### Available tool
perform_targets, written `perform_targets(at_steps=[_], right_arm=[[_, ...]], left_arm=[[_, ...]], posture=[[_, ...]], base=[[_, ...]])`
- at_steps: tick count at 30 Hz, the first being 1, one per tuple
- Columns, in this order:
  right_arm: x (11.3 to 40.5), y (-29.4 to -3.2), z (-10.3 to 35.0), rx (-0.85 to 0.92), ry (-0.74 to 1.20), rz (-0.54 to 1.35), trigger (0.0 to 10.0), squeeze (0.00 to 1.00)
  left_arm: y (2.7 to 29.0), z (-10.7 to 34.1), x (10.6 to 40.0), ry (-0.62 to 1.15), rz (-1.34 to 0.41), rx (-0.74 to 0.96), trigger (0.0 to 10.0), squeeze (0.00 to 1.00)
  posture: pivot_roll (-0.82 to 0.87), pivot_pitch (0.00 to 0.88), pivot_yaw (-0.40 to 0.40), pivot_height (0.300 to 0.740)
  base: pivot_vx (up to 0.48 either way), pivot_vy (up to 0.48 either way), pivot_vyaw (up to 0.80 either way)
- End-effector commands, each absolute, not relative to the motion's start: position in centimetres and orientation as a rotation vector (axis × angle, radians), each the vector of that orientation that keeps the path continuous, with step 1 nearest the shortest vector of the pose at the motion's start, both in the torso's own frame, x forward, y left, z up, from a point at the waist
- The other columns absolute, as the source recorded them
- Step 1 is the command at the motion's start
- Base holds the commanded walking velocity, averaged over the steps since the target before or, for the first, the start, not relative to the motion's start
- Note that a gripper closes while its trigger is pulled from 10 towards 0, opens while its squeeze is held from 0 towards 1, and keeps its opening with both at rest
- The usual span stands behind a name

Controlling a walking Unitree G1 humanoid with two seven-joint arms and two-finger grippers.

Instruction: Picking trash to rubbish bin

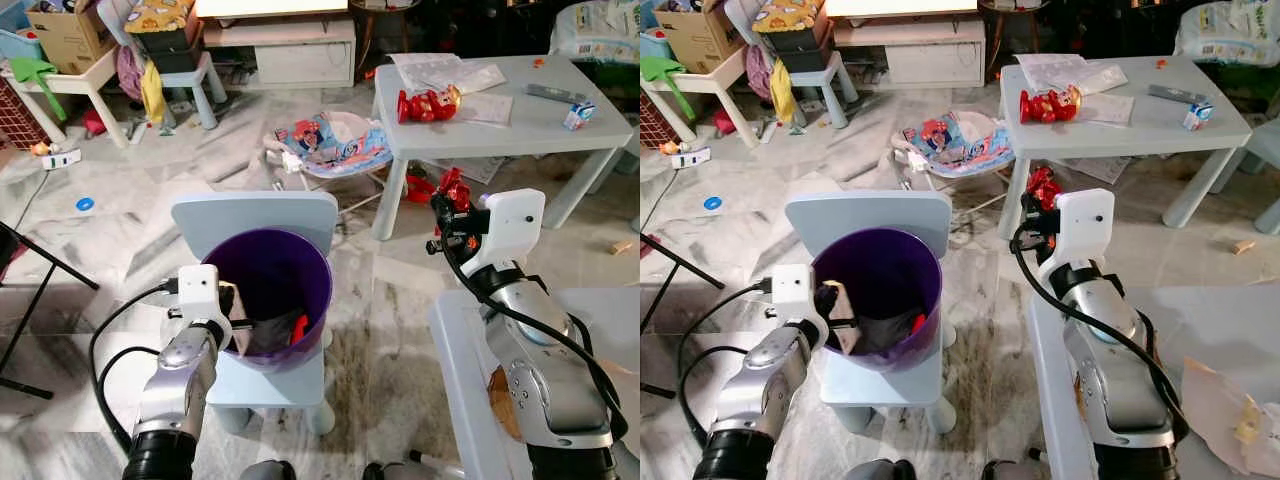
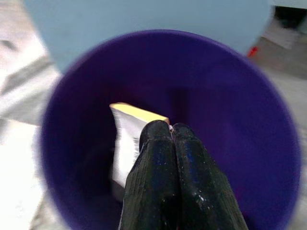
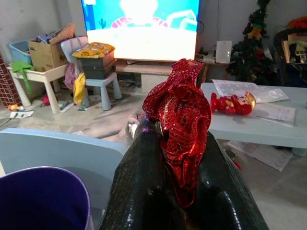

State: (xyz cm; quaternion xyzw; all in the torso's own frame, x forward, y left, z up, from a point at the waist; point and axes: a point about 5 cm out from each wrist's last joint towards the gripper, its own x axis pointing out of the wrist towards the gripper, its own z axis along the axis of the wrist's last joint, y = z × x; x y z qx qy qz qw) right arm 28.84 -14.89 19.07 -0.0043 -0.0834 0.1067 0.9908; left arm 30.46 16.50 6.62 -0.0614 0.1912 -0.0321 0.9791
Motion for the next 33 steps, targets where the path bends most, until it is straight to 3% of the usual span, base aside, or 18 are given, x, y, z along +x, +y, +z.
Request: perform_targets(at_steps=[1,2,3,11,24,33], right_arm=[[28.4,-15.2,19.6,-0.01,-0.184,0.21,0.0,0.0],[28.3,-15.3,19.6,-0.011,-0.182,0.207,0.0,0.0],[28.3,-15.3,19.6,-0.012,-0.181,0.206,0.0,0.0],[28.1,-15.4,19.5,-0.013,-0.174,0.205,0.0,0.0],[28.3,-14.8,19.2,0.002,-0.162,0.224,0.0,0.0],[29.3,-13.7,18.3,0.059,-0.146,0.249,0.0,0.0]], left_arm=[[16.4,6.2,30.4,0.409,-0.089,-0.119,2.9,0.0],[16.3,6.1,30.5,0.412,-0.097,-0.117,9.2,0.82],[16.2,6.1,30.6,0.411,-0.1,-0.123,10.0,1.0],[16.2,5.8,30.5,0.407,-0.099,-0.127,10.0,1.0],[18.4,6.7,29.4,0.335,0.033,-0.06,10.0,1.0],[19.0,10.0,26.0,0.194,0.136,0.012,10.0,1.0]], posture=[[-0.05,0.203,0.008,0.74],[-0.05,0.203,0.008,0.74],[-0.06,0.205,0.008,0.74],[-0.05,0.204,0.003,0.74],[-0.02,0.203,0.005,0.74],[0.09,0.187,0.02,0.74]], base=[[0.0,0.0,0.0],[0.0,0.0,0.0],[0.0,0.0,0.0],[0.0,0.0,0.0],[0.0,0.0,0.0],[0.0,0.0,0.0]])
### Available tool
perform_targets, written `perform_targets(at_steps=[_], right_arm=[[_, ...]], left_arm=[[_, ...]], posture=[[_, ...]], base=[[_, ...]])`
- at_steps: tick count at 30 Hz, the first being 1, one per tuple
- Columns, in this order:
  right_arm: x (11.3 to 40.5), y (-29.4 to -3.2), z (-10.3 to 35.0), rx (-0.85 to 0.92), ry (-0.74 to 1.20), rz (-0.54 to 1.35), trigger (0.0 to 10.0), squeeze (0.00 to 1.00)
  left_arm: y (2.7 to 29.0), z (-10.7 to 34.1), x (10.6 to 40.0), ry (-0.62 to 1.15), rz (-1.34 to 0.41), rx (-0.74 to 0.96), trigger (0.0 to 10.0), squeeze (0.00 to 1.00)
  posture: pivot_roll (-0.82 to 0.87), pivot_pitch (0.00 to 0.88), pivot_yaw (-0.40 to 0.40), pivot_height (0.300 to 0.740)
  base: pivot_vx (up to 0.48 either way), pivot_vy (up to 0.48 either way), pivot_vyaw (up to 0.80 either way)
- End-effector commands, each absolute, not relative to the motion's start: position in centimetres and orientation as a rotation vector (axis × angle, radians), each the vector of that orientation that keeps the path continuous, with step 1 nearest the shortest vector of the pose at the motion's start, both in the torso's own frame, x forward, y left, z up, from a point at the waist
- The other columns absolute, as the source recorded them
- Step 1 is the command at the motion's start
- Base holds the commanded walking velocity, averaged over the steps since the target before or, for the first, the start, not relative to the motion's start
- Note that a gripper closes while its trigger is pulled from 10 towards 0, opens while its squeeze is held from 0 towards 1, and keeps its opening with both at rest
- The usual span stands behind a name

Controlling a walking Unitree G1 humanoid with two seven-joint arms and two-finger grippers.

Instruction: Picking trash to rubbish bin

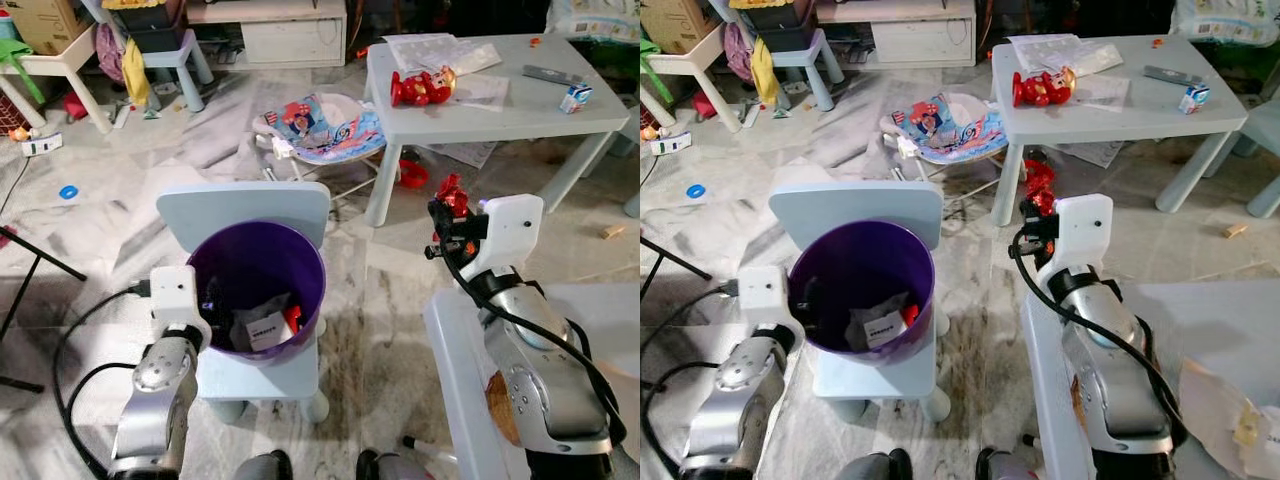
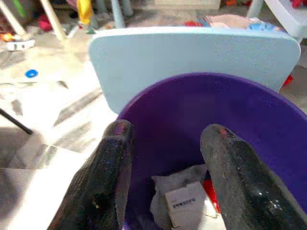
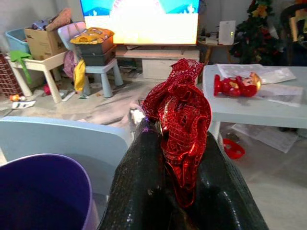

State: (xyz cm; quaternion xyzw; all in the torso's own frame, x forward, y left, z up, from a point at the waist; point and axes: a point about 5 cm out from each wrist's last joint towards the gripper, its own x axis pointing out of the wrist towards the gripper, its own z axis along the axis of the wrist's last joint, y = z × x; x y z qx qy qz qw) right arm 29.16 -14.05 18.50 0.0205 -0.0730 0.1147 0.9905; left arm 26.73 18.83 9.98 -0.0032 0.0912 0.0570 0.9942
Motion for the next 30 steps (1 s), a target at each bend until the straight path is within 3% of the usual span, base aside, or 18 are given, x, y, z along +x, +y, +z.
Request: perform_targets(at_steps=[1,4,5,6,8,9,10,20,30], right_arm=[[29.3,-13.7,18.3,0.059,-0.146,0.249,0.0,0.0],[30.4,-12.4,17.9,0.069,-0.145,0.278,0.0,0.0],[30.6,-12.1,17.8,0.076,-0.146,0.284,0.0,0.0],[30.9,-11.8,17.7,0.078,-0.147,0.289,0.0,0.0],[31.4,-11.3,17.7,0.081,-0.151,0.301,0.0,0.0],[31.5,-11.1,17.7,0.081,-0.152,0.304,0.0,0.0],[31.6,-11.0,17.7,0.08,-0.154,0.307,0.0,0.0],[32.1,-10.6,17.0,0.088,-0.164,0.311,0.0,0.0],[33.8,-10.1,14.7,0.091,-0.103,0.292,0.0,0.0]], left_arm=[[19.0,10.0,26.0,0.194,0.136,0.012,10.0,1.0],[19.4,10.3,24.4,0.191,0.166,0.062,10.0,1.0],[19.5,10.3,24.1,0.191,0.17,0.07,10.0,0.84],[19.6,10.4,23.9,0.192,0.174,0.074,10.0,0.84],[19.5,10.5,23.7,0.196,0.177,0.075,10.0,0.57],[19.4,10.6,23.6,0.196,0.173,0.077,10.0,0.11],[19.4,10.7,23.6,0.194,0.169,0.081,10.0,0.0],[18.8,11.2,23.9,0.202,0.139,0.082,10.0,0.0],[18.1,11.2,23.1,0.225,0.09,0.068,10.0,0.0]], posture=[[0.09,0.187,0.02,0.74],[0.13,0.183,0.022,0.74],[0.13,0.182,0.023,0.74],[0.14,0.182,0.023,0.74],[0.15,0.186,0.022,0.74],[0.15,0.182,0.022,0.74],[0.15,0.18,0.022,0.74],[0.15,0.173,0.035,0.74],[0.2,0.174,0.024,0.74]], base=[[0.0,0.0,0.0],[0.0,0.0,0.0],[0.0,0.0,0.8],[0.0,0.0,0.8],[0.0,0.0,0.8],[0.0,0.0,0.8],[0.0,0.0,0.8],[0.0,0.0,0.69],[0.0,0.0,0.0]])
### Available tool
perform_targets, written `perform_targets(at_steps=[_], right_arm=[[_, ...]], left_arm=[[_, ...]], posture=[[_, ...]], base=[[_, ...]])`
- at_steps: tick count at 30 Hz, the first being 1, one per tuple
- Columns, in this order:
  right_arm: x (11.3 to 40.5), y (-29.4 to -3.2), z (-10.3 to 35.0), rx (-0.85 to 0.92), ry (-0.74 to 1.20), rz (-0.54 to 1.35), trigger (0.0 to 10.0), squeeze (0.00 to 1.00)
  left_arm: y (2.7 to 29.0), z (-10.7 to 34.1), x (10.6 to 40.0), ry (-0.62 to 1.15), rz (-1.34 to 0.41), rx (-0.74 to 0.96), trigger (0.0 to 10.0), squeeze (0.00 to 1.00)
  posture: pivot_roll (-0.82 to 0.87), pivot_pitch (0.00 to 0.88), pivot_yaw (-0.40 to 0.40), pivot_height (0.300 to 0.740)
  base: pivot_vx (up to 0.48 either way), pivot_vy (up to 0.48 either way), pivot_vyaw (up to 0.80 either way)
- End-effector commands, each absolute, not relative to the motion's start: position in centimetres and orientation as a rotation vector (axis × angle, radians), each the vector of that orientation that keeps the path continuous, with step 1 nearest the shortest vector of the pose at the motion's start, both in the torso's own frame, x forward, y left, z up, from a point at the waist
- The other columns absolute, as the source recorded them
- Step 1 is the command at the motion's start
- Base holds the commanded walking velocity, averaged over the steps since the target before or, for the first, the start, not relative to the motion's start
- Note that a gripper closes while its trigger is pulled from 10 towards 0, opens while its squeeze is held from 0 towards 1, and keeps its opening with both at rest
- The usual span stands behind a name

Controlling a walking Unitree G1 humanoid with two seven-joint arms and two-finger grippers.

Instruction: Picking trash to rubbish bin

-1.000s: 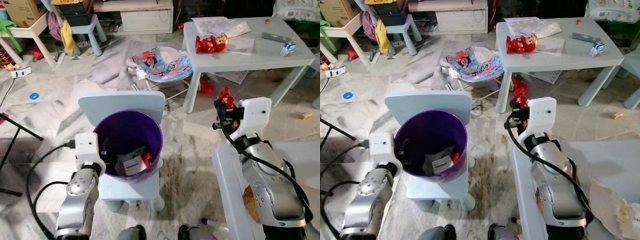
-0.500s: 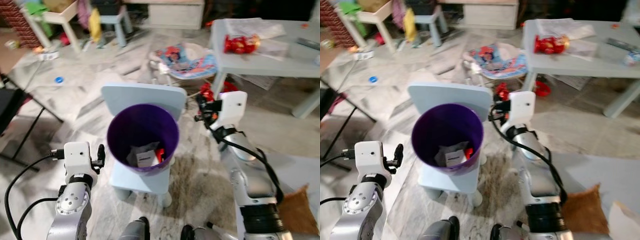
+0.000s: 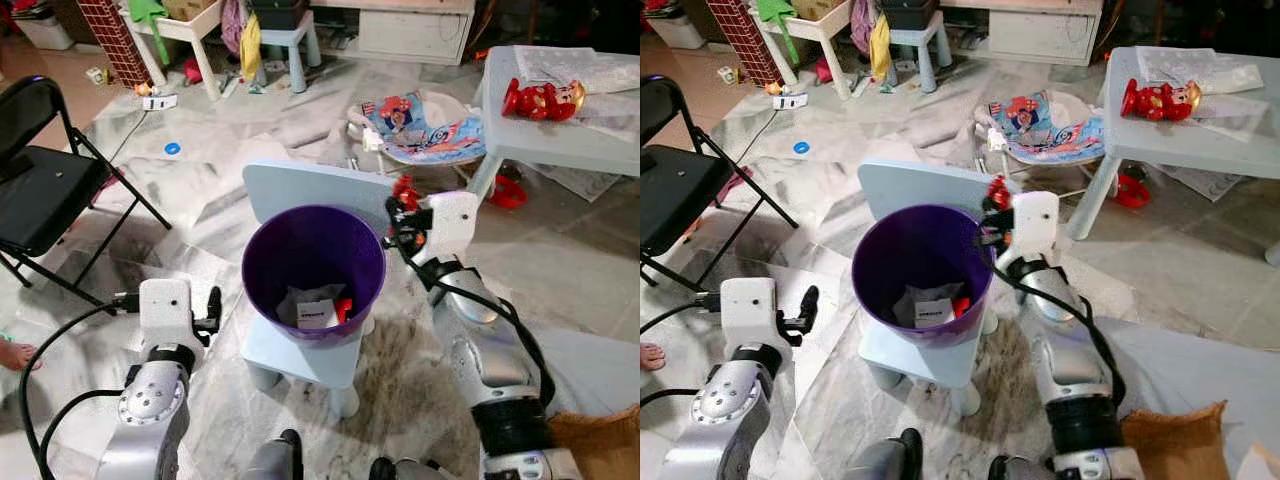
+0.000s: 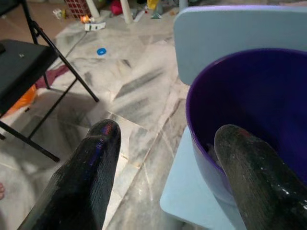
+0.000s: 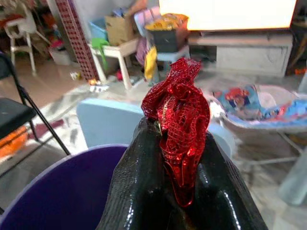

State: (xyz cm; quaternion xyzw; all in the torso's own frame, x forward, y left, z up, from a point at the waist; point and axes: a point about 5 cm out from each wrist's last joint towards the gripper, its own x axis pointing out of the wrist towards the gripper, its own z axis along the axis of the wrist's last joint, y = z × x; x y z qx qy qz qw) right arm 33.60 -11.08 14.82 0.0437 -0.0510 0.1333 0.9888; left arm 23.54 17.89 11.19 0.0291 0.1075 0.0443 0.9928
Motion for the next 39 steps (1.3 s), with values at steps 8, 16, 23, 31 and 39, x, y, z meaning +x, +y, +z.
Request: perform_targets(at_steps=[8,16,23,31,39], right_arm=[[34.8,-5.7,12.6,0.153,0.01,0.404,0.0,0.0],[33.3,-0.3,10.9,0.208,0.115,0.585,0.0,0.0],[31.5,2.2,9.9,0.218,0.146,0.687,6.0,0.0],[31.1,2.8,9.6,0.245,0.14,0.727,10.0,1.0],[31.1,2.9,9.6,0.251,0.134,0.725,10.0,1.0]], left_arm=[[18.2,11.4,21.6,0.245,0.101,0.065,10.0,0.0],[18.7,11.2,19.9,0.282,0.125,0.066,10.0,0.0],[18.1,11.2,19.9,0.295,0.096,0.058,10.0,0.0],[17.9,11.2,20.3,0.301,0.07,0.058,10.0,0.0],[17.4,11.1,20.4,0.305,0.056,0.049,10.0,0.0]], posture=[[0.27,0.18,0.0,0.74],[0.32,0.195,-0.018,0.74],[0.31,0.195,-0.008,0.74],[0.3,0.19,-0.004,0.74],[0.29,0.194,-0.005,0.74]], base=[[0.0,0.0,0.0],[0.0,0.0,0.0],[0.0,0.0,0.0],[0.0,0.0,0.0],[0.0,0.0,0.0]])
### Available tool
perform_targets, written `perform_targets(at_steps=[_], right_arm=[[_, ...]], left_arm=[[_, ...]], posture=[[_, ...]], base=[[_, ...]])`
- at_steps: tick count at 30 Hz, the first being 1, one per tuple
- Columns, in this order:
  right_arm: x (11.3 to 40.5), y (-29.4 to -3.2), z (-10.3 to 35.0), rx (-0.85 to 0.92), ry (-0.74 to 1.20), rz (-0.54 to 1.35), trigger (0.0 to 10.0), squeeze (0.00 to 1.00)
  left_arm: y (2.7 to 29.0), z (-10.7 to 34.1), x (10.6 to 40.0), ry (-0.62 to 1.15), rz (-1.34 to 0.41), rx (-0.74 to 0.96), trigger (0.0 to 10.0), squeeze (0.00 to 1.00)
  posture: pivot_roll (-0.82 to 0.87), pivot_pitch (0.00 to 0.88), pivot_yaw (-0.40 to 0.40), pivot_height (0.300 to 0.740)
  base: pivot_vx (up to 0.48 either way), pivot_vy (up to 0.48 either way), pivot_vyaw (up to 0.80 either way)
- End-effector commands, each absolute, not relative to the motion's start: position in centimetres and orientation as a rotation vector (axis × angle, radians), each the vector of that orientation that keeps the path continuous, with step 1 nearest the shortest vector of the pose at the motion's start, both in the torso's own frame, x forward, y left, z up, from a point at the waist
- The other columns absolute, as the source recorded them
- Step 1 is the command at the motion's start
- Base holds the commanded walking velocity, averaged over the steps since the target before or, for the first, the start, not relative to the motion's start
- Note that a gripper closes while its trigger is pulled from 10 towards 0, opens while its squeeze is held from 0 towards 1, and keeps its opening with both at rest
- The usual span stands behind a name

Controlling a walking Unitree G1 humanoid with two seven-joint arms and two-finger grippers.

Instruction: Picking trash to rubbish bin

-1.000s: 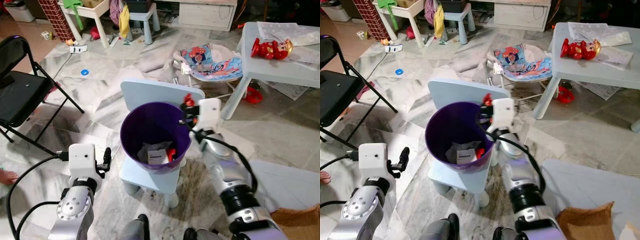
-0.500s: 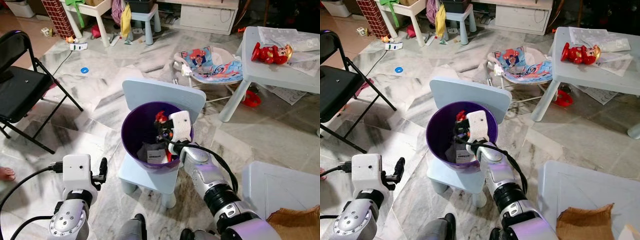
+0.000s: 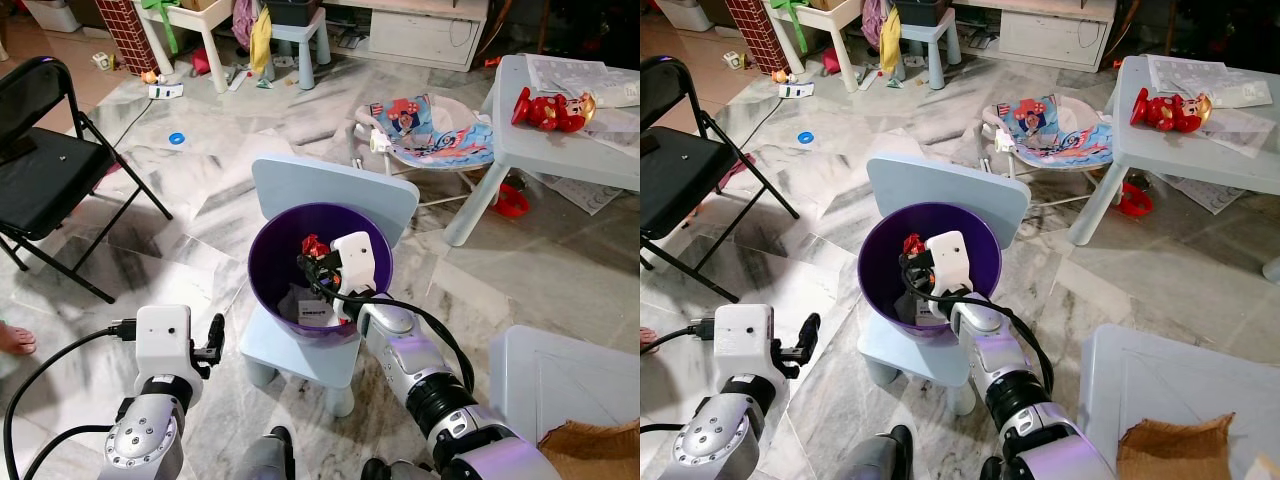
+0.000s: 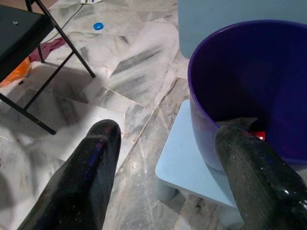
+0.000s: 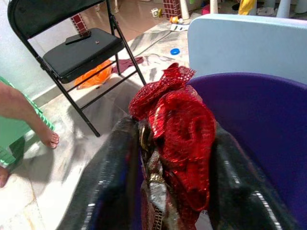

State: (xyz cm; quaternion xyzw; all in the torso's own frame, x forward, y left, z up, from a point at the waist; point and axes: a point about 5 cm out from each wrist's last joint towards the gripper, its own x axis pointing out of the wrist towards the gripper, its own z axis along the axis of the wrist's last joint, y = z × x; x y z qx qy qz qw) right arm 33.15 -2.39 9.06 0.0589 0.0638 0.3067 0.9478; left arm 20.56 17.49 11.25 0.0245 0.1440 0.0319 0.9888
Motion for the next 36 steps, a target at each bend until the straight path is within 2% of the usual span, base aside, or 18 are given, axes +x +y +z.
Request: perform_targets(at_steps=[1,18,26,30,31,33,35,36], right_arm=[[31.1,2.9,9.6,0.256,0.133,0.726,10.0,1.0],[31.1,2.9,9.7,0.269,0.116,0.732,10.0,1.0],[32.6,0.9,11.6,0.268,0.027,0.667,10.0,1.0],[33.6,-1.5,13.5,0.235,-0.074,0.599,10.0,1.0],[34.0,-3.0,14.8,0.207,-0.135,0.555,10.0,0.72],[34.2,-3.8,15.3,0.196,-0.161,0.531,10.0,0.73],[34.5,-7.2,17.3,0.169,-0.235,0.434,10.0,1.0],[34.5,-7.2,17.3,0.169,-0.235,0.434,10.0,1.0]], left_arm=[[17.4,11.1,20.4,0.306,0.055,0.049,10.0,0.0],[17.3,11.0,20.4,0.307,0.058,0.044,10.0,0.0],[16.7,11.3,21.4,0.27,0.021,0.058,10.0,0.0],[16.0,12.2,22.5,0.198,0.002,0.074,10.0,0.0],[15.8,12.7,23.1,0.155,0.004,0.085,10.0,0.0],[15.7,12.9,23.4,0.136,0.007,0.087,10.0,0.0],[15.4,13.9,24.5,0.066,0.009,0.09,10.0,0.0],[15.4,13.9,24.5,0.066,0.009,0.09,10.0,0.0]], posture=[[0.29,0.195,-0.005,0.74],[0.29,0.196,-0.012,0.74],[0.25,0.183,-0.011,0.74],[0.21,0.172,-0.009,0.74],[0.19,0.168,-0.007,0.74],[0.18,0.163,-0.005,0.74],[0.14,0.153,0.0,0.74],[0.14,0.153,0.0,0.74]], base=[[0.0,0.0,0.0],[0.0,0.0,0.0],[0.0,0.0,0.0],[0.0,0.0,0.0],[0.0,0.0,0.0],[0.0,0.0,0.0],[0.0,0.0,0.0],[0.0,0.0,0.0]])
